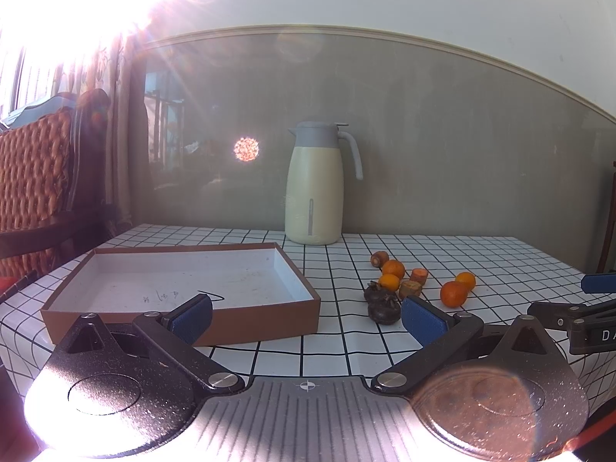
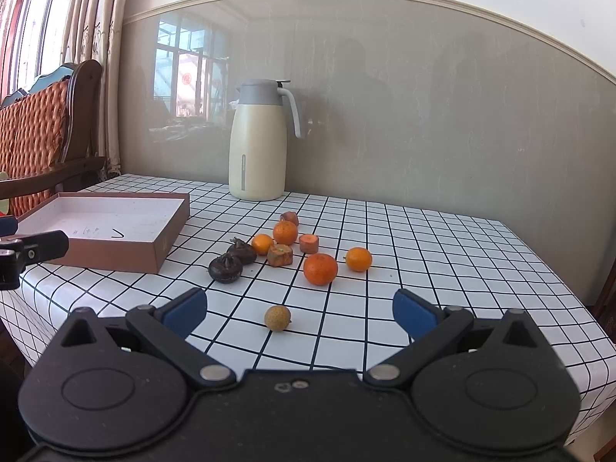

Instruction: Organize fruits

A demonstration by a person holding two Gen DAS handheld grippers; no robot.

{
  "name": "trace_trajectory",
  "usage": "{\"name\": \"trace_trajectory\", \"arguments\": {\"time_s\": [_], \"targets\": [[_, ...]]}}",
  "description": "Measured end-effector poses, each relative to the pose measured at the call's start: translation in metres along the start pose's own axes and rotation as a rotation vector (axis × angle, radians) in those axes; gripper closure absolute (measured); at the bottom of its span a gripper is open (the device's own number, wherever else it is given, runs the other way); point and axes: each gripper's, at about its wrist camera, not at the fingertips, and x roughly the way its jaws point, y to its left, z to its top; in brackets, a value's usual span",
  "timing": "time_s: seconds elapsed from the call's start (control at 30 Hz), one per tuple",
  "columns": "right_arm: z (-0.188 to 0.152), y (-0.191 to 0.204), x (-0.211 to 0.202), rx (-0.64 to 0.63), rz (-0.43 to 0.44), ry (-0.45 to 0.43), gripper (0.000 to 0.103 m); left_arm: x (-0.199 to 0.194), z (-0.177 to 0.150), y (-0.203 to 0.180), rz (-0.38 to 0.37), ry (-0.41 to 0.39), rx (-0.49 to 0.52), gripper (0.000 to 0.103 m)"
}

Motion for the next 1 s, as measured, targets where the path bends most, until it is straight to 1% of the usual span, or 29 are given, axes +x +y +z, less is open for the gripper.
{"name": "trace_trajectory", "arguments": {"time_s": [0.53, 0.6, 0.67, 0.7, 0.77, 0.8, 0.83, 0.87, 0.93, 1.0], "targets": [[0.000, 0.000, 0.000, -0.001, 0.003, 0.000, 0.006, 0.000, 0.000, 0.002, 0.006, 0.000, -0.008, 0.000], [0.000, 0.002, 0.003, -0.015, 0.013, 0.011, 0.006, 0.005, 0.000, 0.000, 0.009, 0.016, -0.004, 0.000], [0.000, 0.008, 0.009, -0.058, 0.020, 0.029, 0.007, 0.013, 0.001, -0.005, 0.000, 0.046, 0.012, 0.000], [0.001, 0.012, 0.012, -0.089, 0.012, 0.044, 0.008, 0.017, 0.001, -0.007, -0.004, 0.051, 0.017, 0.000], [0.000, 0.019, 0.021, -0.136, 0.024, 0.075, 0.016, 0.022, 0.001, -0.011, -0.031, 0.041, 0.012, 0.000], [-0.002, 0.019, 0.026, -0.131, 0.038, 0.084, 0.018, 0.026, 0.001, -0.012, -0.042, 0.035, 0.011, 0.000], [-0.004, 0.019, 0.030, -0.121, 0.054, 0.085, 0.026, 0.030, 0.000, -0.014, -0.051, 0.032, 0.014, 0.000], [-0.007, 0.021, 0.035, -0.132, 0.054, 0.087, 0.031, 0.036, 0.000, -0.016, -0.056, 0.035, 0.021, 0.000], [-0.014, 0.026, 0.045, -0.155, 0.045, 0.091, 0.035, 0.046, -0.001, -0.018, -0.072, 0.040, 0.023, 0.000], [-0.022, 0.025, 0.055, -0.138, 0.060, 0.115, 0.041, 0.055, -0.002, -0.021, -0.076, 0.048, 0.026, 0.000]]}}
